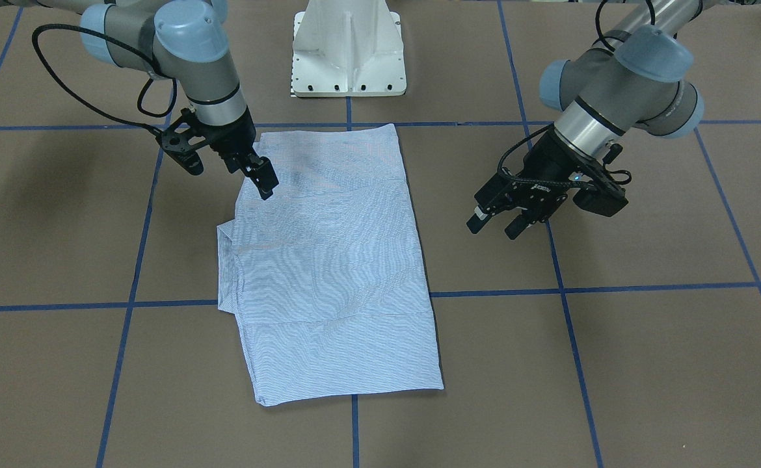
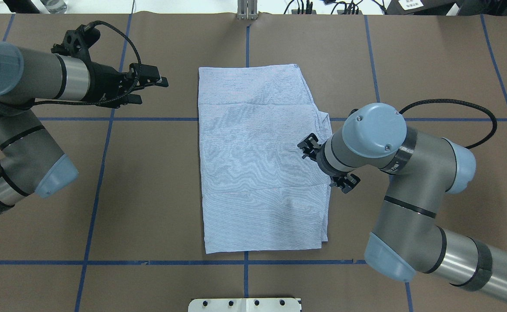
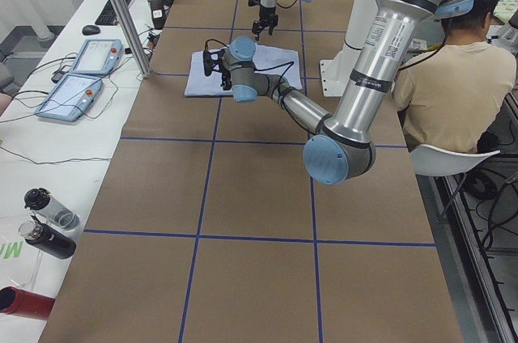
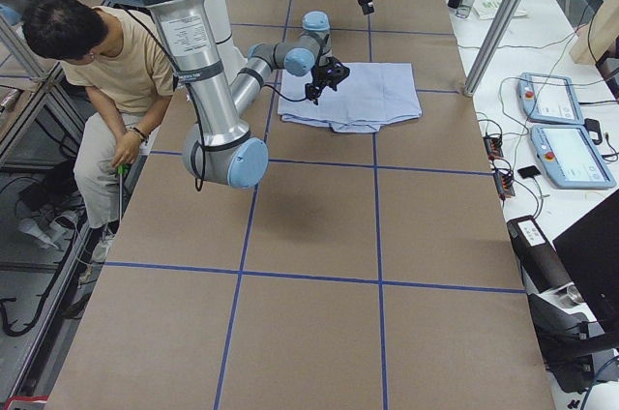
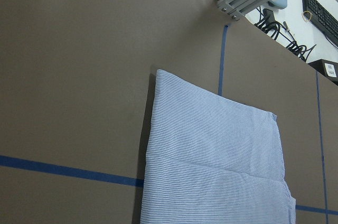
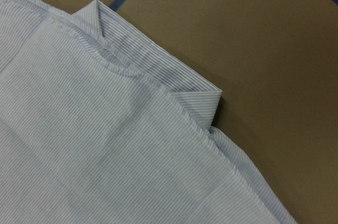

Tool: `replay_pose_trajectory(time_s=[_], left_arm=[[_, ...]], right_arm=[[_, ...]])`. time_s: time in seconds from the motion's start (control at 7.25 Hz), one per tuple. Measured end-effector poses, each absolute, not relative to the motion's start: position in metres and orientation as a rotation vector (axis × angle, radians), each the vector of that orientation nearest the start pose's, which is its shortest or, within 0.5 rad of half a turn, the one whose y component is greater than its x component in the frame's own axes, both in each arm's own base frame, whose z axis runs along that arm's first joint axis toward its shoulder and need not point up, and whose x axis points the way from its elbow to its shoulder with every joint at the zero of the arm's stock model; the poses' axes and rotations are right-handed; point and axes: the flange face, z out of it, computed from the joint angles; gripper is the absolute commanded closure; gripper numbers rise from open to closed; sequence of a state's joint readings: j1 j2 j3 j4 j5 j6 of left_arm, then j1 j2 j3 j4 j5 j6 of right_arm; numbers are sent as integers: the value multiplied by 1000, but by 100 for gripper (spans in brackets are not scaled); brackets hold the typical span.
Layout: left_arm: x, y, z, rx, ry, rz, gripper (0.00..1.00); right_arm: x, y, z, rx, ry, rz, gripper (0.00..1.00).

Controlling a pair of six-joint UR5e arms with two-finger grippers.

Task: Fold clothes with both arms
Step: 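Move the right gripper down along the shirt's side edge toward the robot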

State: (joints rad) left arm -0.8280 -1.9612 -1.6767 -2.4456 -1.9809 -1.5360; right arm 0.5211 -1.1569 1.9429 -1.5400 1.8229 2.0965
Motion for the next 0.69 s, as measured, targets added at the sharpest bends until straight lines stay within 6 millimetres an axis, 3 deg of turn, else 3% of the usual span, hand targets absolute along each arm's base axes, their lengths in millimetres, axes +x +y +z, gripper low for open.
replay_pose_trajectory(time_s=[0.28, 0.55, 0.69], left_arm=[[345, -519, 288, 279, 1376, -394, 1], [343, -520, 286, 300, 1375, -408, 1], [343, -520, 286, 306, 1374, -412, 1]], right_arm=[[-466, -349, 271, -338, -826, 1050, 2], [-494, -306, 288, -350, -778, 1062, 6], [-503, -294, 295, -340, -762, 1050, 6]])
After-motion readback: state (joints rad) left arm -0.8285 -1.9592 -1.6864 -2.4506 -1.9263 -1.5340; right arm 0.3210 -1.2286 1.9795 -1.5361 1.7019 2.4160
